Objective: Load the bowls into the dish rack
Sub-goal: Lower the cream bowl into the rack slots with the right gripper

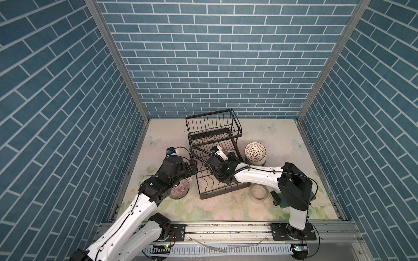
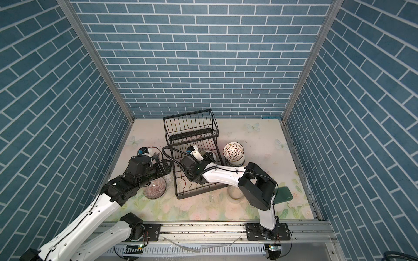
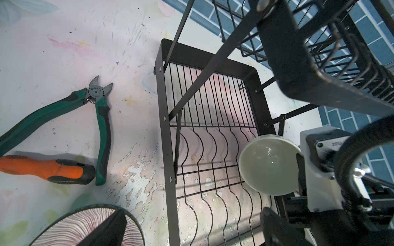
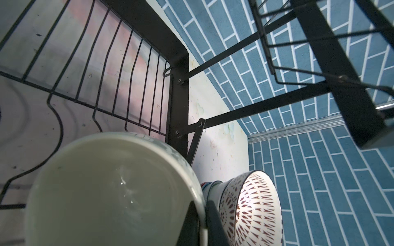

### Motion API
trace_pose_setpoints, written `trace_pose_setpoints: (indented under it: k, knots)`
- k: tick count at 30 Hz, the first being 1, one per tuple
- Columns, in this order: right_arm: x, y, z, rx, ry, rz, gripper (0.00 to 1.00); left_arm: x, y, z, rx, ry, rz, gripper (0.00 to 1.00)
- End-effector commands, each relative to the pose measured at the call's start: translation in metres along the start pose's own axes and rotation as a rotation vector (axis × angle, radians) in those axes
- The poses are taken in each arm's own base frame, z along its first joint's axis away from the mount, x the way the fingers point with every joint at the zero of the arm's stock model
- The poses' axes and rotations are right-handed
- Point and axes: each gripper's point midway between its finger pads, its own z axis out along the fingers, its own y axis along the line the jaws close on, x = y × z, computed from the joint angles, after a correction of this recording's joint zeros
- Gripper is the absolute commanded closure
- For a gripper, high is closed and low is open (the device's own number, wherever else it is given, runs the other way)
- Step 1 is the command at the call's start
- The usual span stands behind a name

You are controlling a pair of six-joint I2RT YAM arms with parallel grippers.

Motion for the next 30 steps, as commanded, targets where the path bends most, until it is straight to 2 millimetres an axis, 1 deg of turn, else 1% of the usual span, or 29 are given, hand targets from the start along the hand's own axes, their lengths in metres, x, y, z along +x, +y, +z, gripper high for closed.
trace_pose_setpoints:
  k: [1,15,16,17,25,30]
  knots:
    - [-0.014,-0.009,0.000,0.102,-0.025,-0.041,1.00,0.004,0.007,0.000,-0.013,0.009,0.014,0.00]
    - [-0.031,-0.006,0.007,0.204,-0.042,-0.149,1.00,-0.003,0.006,-0.005,0.005,-0.025,0.007,0.00]
    - [-0.032,-0.005,0.007,0.211,-0.042,-0.157,1.00,0.004,0.011,-0.002,-0.007,-0.011,0.009,0.00]
    - [-0.032,-0.005,0.008,0.218,-0.041,-0.165,1.00,0.005,0.012,-0.001,-0.009,-0.007,0.010,0.00]
    - [-0.042,-0.005,0.011,0.260,-0.059,-0.196,1.00,0.007,0.015,0.000,-0.018,-0.005,0.011,0.00]
    - [-0.046,-0.010,0.016,0.287,-0.062,-0.213,1.00,0.007,0.015,-0.001,-0.018,-0.005,0.012,0.00]
